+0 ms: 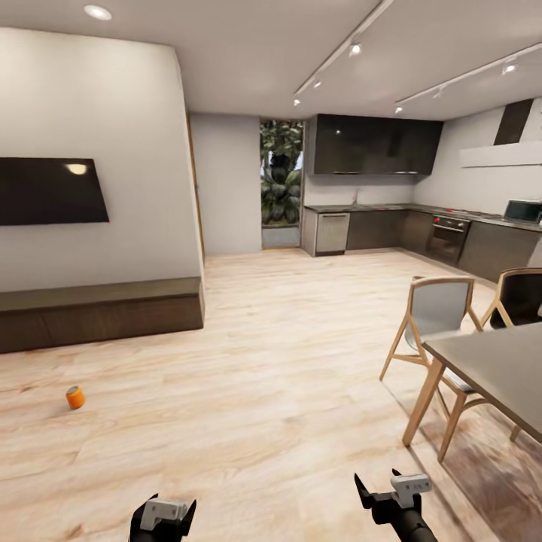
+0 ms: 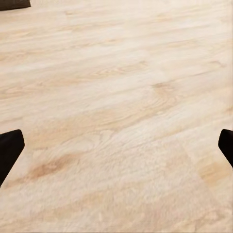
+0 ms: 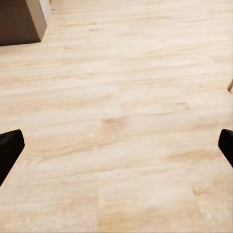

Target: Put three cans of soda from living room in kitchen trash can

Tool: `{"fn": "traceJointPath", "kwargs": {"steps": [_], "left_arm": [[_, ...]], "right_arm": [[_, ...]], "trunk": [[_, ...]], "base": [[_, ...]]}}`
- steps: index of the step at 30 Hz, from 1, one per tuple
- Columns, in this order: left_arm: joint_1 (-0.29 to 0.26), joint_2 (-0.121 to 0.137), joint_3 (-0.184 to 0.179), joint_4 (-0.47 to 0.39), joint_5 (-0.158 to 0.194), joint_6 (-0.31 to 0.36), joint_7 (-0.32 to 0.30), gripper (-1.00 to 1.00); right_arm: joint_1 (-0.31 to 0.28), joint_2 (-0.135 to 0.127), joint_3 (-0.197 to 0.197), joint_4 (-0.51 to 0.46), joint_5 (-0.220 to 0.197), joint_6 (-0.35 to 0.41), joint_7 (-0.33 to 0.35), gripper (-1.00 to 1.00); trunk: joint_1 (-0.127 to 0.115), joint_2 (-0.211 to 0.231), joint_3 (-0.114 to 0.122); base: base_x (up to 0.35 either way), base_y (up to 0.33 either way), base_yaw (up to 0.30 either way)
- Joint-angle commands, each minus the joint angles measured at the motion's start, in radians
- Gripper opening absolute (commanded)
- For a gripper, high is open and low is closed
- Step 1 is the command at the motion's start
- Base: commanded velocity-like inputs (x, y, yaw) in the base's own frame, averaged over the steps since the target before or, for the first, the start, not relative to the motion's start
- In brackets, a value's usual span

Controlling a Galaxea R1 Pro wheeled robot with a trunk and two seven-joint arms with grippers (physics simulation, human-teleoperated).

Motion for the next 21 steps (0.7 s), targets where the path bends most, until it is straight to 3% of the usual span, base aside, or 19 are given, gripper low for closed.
{"fn": "traceJointPath", "kwargs": {"steps": [1,21], "left_arm": [[0.000,0.000,0.000,0.000,0.000,0.000,0.000,1.00],[0.000,-0.002,-0.003,0.000,0.000,0.001,0.000,1.00]], "right_arm": [[0.000,0.000,0.000,0.000,0.000,0.000,0.000,1.00],[0.000,0.000,0.000,0.002,0.001,0.000,0.000,1.00]], "trunk": [[0.000,0.000,0.000],[0.000,0.000,0.000]], "base": [[0.323,0.027,-0.042],[0.318,0.098,-0.006]]}}
